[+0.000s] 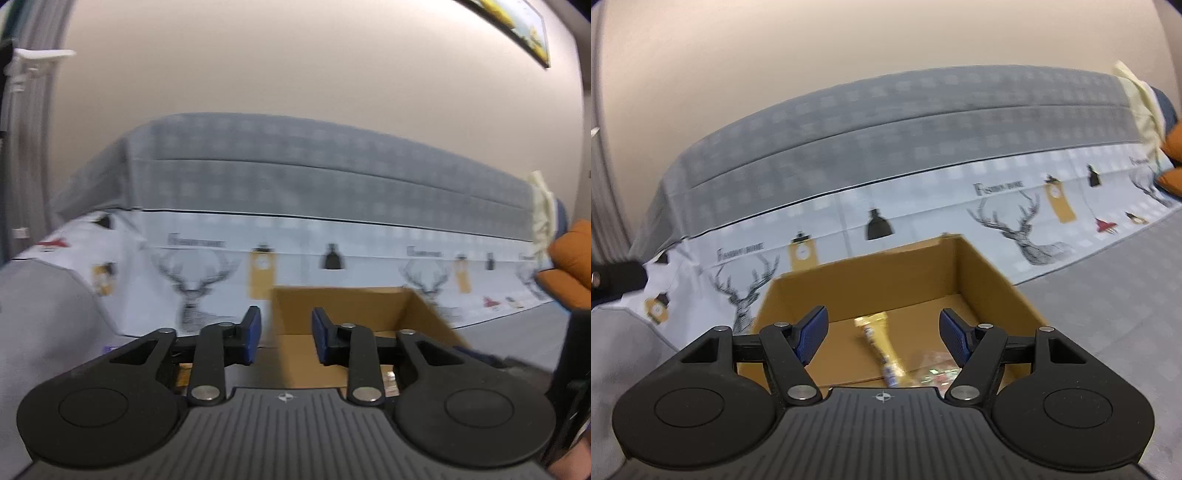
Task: Organize snacks
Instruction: 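Move both tools back over the snack pile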
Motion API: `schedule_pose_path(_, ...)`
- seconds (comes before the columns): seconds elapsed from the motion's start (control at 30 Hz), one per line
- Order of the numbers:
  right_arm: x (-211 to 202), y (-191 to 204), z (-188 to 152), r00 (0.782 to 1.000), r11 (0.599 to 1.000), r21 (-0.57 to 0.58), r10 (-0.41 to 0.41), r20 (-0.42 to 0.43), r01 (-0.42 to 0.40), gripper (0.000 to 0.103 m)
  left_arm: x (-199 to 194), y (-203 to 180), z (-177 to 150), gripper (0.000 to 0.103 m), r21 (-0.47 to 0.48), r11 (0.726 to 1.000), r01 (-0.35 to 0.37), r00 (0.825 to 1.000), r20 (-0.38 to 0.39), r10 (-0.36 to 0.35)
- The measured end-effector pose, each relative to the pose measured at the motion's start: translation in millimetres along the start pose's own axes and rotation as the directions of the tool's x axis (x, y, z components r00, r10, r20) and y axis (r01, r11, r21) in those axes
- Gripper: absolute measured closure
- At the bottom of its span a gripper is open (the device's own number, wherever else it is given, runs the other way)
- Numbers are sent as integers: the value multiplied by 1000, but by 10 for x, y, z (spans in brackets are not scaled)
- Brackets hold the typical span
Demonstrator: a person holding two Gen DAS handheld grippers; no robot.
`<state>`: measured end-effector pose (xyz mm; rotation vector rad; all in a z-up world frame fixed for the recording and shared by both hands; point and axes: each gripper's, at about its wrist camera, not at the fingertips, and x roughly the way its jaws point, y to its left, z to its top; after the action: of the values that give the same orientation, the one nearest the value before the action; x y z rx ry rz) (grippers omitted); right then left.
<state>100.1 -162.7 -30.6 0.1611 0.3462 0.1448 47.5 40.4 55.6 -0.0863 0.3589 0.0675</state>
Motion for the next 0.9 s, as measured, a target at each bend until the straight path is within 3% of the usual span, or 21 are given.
schedule_pose_path(0.1,-16,182,-64,999,998,-44,34,-8,-35,34,-98,290,-89,87,8,999,-36,999,6,36)
schedule_pose_path(0.3,-143,661,-218,984,972,-152,177,-18,-178,41,-285,878,-269,87,122,989,-87,996,47,82)
schedule_pose_path(0.43,-245,1018,-345,943,919,-215,328,-51,-331,67,-337,1246,-465,88,168,981,-94,995,47,88)
schedule_pose_path(0.5,-294,1206,-410,914,881,-247,399,-71,-404,70,-317,1405,-611,87,171,981,-96,995,30,93)
schedule_pose_path(0.6,-357,1486,-534,881,832,-293,459,-114,-471,70,-234,1611,-805,88,109,989,-100,994,-29,103)
schedule_pose_path(0.7,-347,1707,-653,864,806,-311,476,-162,-503,70,-232,1799,-800,88,-1,994,-111,994,-21,111)
schedule_pose_path(0.8,-220,1899,-735,862,802,-317,463,-206,-507,70,-192,1932,-786,88,-90,986,-140,990,-38,137)
schedule_pose_path(0.9,-32,2000,-793,869,817,-305,430,-246,-490,70,-148,1930,-762,87,-82,989,-126,991,-51,122)
